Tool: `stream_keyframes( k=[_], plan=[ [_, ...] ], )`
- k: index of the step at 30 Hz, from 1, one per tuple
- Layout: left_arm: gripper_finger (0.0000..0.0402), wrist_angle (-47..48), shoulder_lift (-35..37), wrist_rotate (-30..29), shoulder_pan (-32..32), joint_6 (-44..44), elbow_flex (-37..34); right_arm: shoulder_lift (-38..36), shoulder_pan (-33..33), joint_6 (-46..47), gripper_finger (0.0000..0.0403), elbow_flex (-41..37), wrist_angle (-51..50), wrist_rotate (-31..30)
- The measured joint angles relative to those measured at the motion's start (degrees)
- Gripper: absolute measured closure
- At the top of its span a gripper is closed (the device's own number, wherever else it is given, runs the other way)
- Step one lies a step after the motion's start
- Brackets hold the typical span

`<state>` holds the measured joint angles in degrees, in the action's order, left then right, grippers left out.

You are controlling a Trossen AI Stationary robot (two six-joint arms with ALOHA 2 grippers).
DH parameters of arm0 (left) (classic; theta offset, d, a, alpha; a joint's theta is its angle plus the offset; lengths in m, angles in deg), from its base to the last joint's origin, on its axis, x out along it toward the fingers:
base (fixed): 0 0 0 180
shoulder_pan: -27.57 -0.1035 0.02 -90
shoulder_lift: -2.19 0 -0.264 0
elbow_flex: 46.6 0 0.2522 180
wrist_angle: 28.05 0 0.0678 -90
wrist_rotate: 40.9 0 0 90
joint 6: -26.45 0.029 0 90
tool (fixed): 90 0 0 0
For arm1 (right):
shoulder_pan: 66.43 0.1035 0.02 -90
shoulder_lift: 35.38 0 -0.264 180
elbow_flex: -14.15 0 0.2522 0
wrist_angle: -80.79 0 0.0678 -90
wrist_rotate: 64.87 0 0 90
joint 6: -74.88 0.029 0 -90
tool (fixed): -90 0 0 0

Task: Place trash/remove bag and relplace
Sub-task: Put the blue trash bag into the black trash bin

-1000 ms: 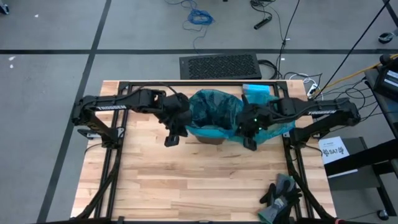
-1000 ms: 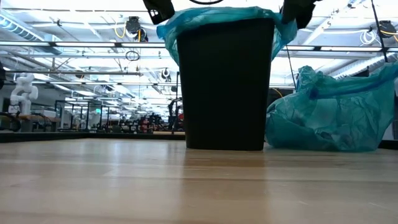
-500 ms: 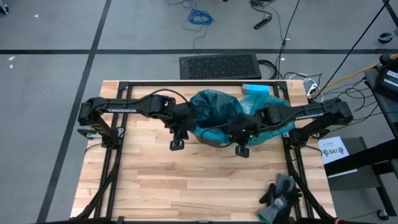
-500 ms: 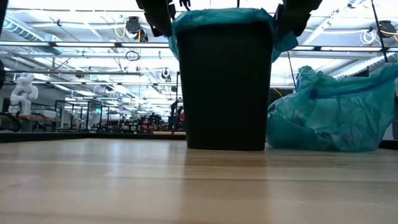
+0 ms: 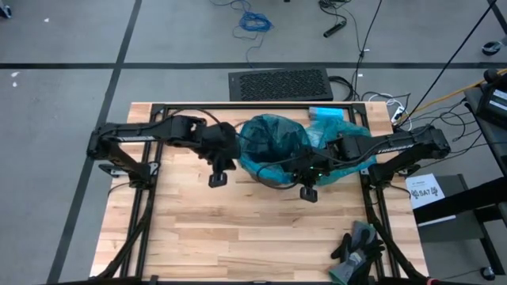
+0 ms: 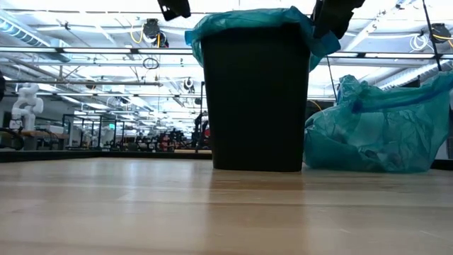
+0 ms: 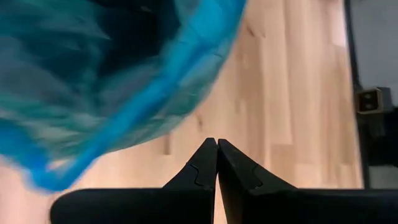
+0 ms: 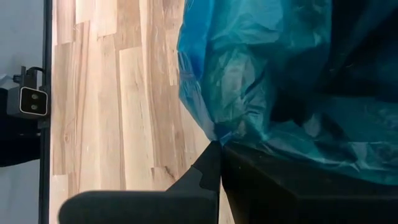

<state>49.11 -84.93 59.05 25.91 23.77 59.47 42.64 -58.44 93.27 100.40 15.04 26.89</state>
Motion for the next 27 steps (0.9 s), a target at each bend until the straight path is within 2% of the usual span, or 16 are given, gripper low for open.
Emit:
stream_keyframes(
  k=[5,12,17,21,27],
  plan=[
    [0.0392,-2.12,2.21,-8.02,0.23,1.09,0.0,0.0,0.0,0.01,0.0403,0.0,-0.03,0.0],
    [0.0384,-6.28,1.59,-8.64,0.18,1.81,-0.01,0.0,0.0,0.85,0.0403,0.0,0.6,0.0],
    [0.0354,-5.81,1.82,-8.64,0.18,2.27,-0.04,0.0,0.0,1.97,0.0403,0.0,0.79,0.0],
    [0.0322,-4.74,1.82,-8.77,0.18,6.37,-0.04,0.0,0.0,1.97,0.0403,0.0,0.92,-0.02],
    [0.0296,-2.39,0.96,-15.95,0.16,10.14,-0.07,0.0,0.0,2.59,0.0403,0.0,2.37,0.0]
  ],
)
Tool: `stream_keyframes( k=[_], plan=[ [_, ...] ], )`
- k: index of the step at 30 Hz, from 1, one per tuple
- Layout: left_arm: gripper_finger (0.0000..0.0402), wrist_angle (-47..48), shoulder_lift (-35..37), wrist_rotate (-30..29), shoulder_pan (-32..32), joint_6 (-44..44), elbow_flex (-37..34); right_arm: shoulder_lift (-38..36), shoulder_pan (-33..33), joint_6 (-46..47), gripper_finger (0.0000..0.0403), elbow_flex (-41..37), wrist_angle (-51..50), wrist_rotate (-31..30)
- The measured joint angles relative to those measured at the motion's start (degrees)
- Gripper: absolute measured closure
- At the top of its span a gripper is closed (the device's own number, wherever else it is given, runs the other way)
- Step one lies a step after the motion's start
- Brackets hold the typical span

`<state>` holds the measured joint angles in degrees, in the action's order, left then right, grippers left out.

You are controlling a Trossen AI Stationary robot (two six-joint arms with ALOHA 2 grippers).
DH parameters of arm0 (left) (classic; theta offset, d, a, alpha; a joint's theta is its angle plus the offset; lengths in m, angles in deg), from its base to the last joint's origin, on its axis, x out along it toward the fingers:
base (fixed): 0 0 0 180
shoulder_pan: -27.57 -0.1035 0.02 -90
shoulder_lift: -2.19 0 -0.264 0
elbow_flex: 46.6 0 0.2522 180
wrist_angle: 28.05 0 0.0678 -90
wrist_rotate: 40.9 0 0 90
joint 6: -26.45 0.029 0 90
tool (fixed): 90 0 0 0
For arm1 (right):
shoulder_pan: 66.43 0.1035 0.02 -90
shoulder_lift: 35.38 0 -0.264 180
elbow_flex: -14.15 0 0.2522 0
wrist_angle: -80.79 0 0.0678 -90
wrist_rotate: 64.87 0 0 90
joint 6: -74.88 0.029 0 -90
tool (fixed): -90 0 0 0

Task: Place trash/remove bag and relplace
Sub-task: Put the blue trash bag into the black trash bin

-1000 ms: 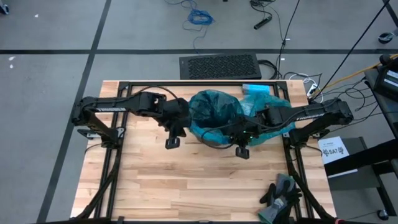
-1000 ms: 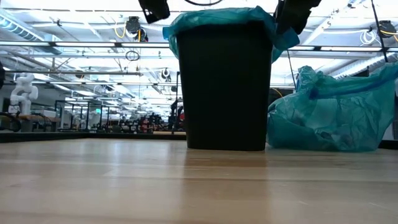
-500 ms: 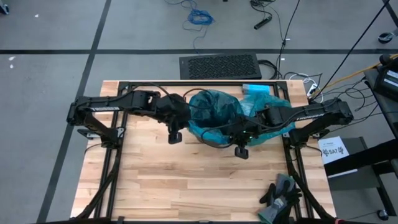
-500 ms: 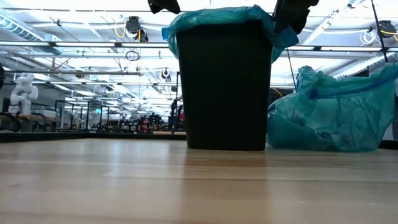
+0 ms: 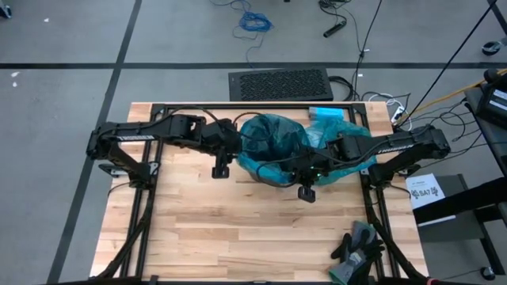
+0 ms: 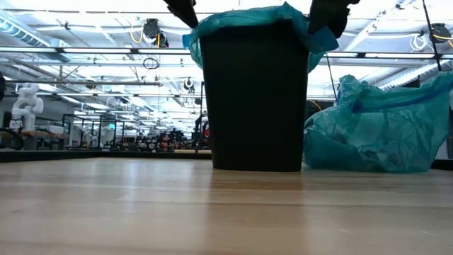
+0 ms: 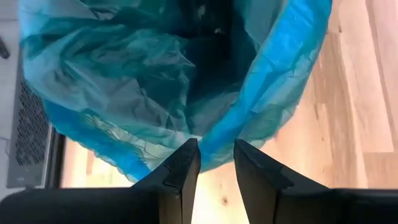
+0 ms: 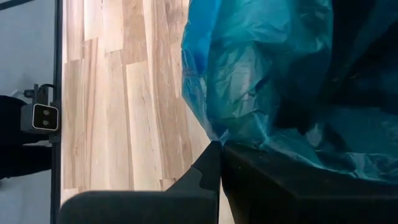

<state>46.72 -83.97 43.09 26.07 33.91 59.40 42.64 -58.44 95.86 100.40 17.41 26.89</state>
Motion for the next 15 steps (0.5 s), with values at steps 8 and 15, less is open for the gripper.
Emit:
stream_keyframes(
  k=[8,15],
  plan=[
    [0.0304,3.13,-1.89,5.25,0.03,2.11,0.0,0.0,-0.02,0.46,0.0403,0.0,0.48,-0.22],
    [0.0392,6.58,-3.17,7.17,0.24,-3.0,0.0,0.0,0.0,4.26,0.0403,0.0,0.08,-0.48]
  ],
)
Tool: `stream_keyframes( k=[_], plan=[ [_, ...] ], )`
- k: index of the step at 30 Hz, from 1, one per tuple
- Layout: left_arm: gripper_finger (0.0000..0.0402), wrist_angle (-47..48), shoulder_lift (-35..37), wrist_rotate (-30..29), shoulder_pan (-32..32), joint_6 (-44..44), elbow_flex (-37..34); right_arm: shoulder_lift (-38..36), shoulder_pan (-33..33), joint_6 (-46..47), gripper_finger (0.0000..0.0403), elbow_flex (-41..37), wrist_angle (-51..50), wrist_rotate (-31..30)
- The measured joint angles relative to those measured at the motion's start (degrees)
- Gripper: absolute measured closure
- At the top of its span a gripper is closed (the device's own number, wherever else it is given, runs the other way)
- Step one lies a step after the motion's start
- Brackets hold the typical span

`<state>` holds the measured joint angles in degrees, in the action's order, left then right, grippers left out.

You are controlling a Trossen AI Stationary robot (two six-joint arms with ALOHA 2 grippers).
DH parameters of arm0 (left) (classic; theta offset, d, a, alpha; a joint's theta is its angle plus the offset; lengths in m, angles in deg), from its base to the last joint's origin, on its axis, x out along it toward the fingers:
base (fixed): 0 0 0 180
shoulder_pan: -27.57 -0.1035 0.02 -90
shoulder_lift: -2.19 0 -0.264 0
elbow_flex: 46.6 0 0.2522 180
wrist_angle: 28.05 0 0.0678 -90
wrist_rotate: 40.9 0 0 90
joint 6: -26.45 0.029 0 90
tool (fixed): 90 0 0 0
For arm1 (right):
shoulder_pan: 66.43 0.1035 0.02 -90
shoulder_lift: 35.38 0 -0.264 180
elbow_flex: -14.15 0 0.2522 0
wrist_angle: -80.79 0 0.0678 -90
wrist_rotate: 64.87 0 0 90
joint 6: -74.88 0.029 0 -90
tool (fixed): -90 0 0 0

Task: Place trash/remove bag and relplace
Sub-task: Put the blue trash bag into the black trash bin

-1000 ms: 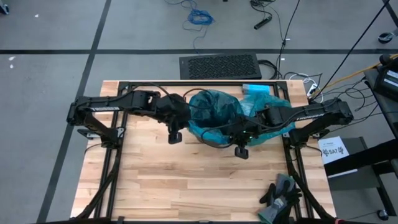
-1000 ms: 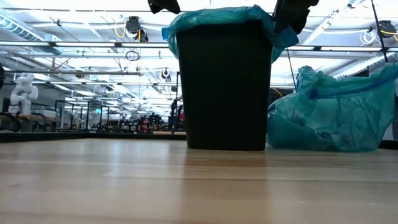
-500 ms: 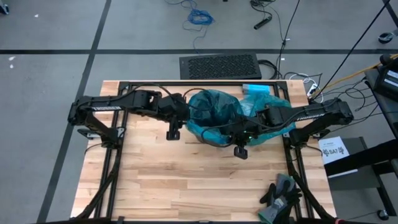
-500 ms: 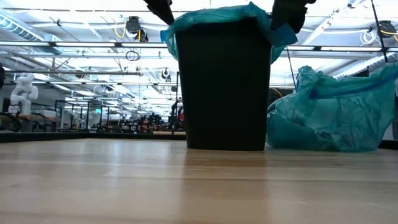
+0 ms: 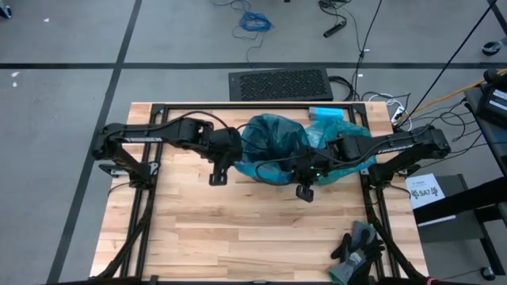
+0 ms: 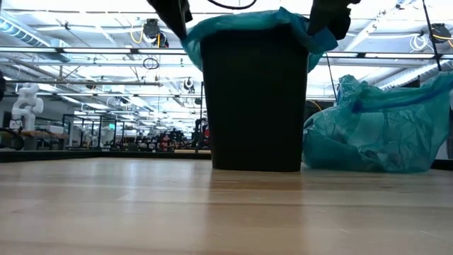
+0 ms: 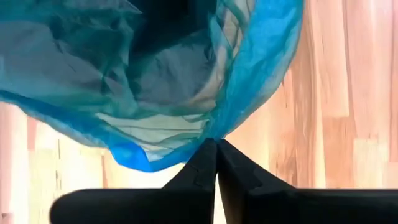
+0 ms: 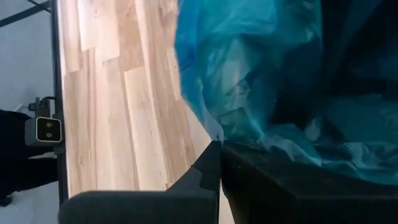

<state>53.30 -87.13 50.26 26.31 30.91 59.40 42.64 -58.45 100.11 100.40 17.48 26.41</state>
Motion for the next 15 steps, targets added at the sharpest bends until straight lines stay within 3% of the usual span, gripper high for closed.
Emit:
stream_keyframes(
  k=[10,15],
  plan=[
    [0.0399,-1.54,-6.06,-0.22,0.29,-1.97,0.02,1.27,1.22,6.23,0.0403,-4.19,0.05,-3.15],
    [0.04,-0.68,-10.64,-0.42,0.67,-4.1,0.02,1.27,3.74,6.85,0.0403,-4.83,2.25,-7.67]
  ],
)
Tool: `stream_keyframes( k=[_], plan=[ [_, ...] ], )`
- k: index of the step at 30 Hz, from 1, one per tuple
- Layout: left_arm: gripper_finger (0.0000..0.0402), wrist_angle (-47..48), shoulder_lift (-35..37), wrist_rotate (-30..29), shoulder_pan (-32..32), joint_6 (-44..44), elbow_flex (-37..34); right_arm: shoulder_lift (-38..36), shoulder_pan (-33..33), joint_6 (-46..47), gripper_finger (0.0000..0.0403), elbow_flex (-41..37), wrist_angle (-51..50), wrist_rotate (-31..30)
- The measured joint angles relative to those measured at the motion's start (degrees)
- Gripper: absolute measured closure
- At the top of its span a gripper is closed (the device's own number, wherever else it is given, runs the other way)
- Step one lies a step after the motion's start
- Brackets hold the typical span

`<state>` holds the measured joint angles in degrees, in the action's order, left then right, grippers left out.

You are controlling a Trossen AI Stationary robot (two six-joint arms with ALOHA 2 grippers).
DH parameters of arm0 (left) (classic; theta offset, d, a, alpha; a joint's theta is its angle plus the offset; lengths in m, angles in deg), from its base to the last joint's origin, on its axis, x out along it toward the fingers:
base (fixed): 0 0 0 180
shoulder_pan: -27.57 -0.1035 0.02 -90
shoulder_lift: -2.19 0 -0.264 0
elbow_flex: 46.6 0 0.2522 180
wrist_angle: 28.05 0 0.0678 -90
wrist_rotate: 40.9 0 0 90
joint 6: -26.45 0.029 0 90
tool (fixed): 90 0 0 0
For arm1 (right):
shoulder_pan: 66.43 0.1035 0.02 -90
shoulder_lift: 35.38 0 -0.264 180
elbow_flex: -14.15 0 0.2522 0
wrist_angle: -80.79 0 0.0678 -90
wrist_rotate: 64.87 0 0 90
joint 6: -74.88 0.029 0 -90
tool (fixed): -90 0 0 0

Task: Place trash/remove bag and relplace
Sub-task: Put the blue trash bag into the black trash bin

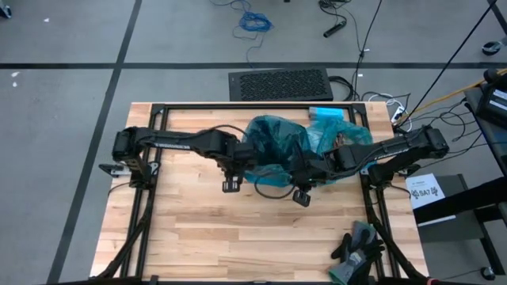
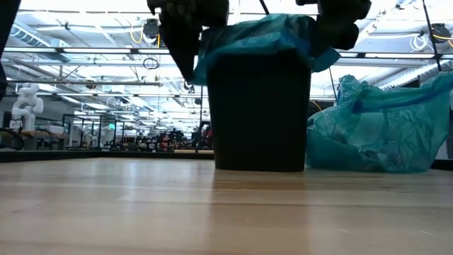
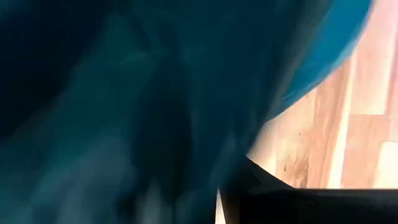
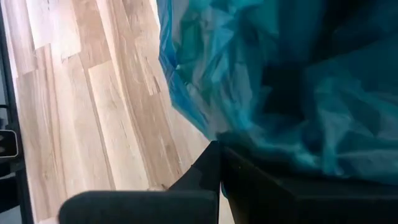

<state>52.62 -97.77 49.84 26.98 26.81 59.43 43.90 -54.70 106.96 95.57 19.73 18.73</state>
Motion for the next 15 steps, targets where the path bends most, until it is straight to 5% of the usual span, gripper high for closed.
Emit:
stream_keyframes(
  k=[15],
  plan=[
    [0.0393,-0.57,3.21,-0.58,0.36,-6.18,-0.02,-0.04,0.39,1.18,0.0403,0.0,0.38,-1.14]
  ],
)
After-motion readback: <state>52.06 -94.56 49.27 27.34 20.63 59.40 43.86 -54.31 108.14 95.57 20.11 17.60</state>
